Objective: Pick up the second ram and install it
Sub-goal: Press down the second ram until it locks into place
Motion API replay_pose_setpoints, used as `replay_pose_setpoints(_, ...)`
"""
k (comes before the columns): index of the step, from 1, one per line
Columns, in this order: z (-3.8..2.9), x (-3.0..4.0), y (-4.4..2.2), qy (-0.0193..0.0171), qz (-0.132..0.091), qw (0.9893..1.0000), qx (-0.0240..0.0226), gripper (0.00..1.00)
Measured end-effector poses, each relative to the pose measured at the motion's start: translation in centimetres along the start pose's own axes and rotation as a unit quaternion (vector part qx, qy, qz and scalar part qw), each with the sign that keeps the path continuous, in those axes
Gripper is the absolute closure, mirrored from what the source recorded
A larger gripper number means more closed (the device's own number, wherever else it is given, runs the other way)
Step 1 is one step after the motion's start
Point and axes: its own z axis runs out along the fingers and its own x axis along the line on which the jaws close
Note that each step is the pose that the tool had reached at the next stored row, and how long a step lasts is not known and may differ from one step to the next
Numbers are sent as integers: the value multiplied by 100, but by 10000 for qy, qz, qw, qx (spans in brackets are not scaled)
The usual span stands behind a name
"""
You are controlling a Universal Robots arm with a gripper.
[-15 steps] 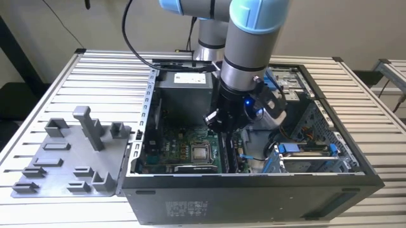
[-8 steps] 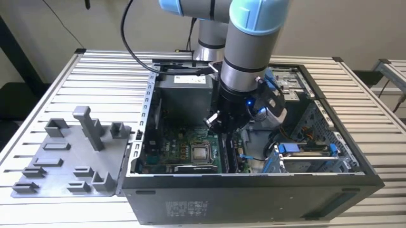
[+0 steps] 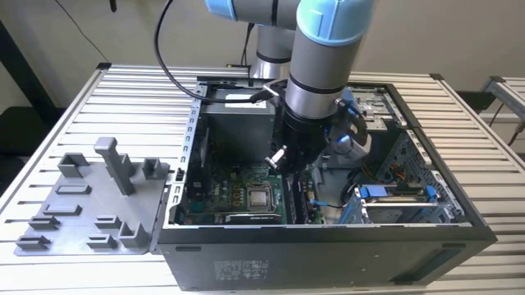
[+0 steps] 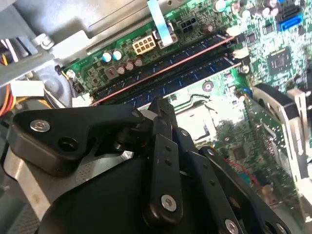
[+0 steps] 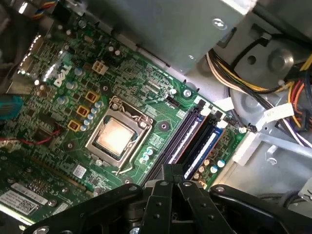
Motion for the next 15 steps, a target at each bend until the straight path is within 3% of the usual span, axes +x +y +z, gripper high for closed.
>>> replay_pose_setpoints(4, 3, 0, 0, 3, -368, 9993, -2, 89)
replay_pose_setpoints(8, 7, 0, 0, 5, -730, 9973, -3, 89)
replay_pose_setpoints(11, 10, 0, 0, 7, -999, 9950, -4, 89)
replay_pose_setpoints(15, 13, 0, 0, 10, -1366, 9906, -6, 89)
